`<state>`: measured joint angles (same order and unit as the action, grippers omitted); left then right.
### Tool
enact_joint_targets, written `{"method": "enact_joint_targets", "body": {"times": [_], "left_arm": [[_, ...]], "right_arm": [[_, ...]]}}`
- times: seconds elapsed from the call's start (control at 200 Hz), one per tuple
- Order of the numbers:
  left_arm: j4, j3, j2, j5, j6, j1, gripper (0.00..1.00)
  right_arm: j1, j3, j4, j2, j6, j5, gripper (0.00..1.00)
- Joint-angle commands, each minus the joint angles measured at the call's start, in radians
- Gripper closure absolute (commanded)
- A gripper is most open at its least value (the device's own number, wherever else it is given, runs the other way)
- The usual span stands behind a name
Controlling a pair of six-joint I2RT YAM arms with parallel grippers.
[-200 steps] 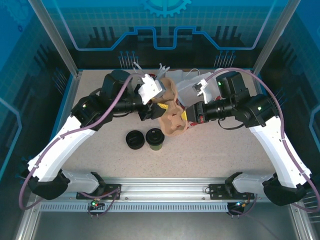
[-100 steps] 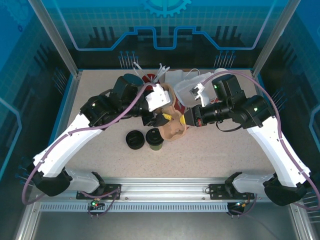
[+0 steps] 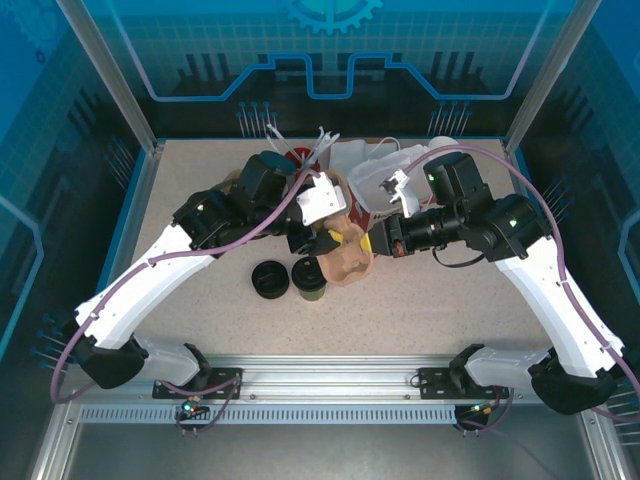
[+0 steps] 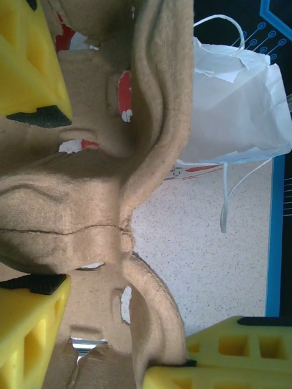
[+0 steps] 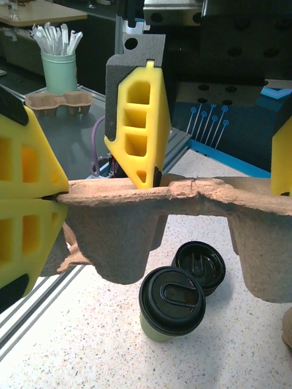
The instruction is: Pack the takeout coffee
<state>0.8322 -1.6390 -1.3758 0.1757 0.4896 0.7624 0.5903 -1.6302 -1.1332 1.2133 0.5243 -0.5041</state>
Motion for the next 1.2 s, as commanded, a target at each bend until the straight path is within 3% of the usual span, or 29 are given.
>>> {"method": "enact_joint_targets", "body": {"times": [0.0, 0.67, 0.875, 1.191], "left_arm": [[0.013, 0.016, -0.015, -0.006, 0.005, 0.008, 0.36], [-0.086, 0.072, -0.013, 0.029, -0.021, 0.01, 0.38], [-0.104, 0.09, 0.0, 0.023, -0.023, 0.01, 0.34], [-0.084, 0.081, -0.002, 0.029, -0.026, 0.01, 0.49]], "right_arm": [[0.016, 0.016, 0.008, -0.02, 0.006, 0.001, 1.0], [0.015, 0.036, 0.02, -0.001, 0.002, -0.007, 1.0], [0.015, 0.04, 0.02, 0.006, 0.0, -0.007, 1.0], [0.016, 0.04, 0.004, 0.007, -0.016, 0.003, 0.97]]}}
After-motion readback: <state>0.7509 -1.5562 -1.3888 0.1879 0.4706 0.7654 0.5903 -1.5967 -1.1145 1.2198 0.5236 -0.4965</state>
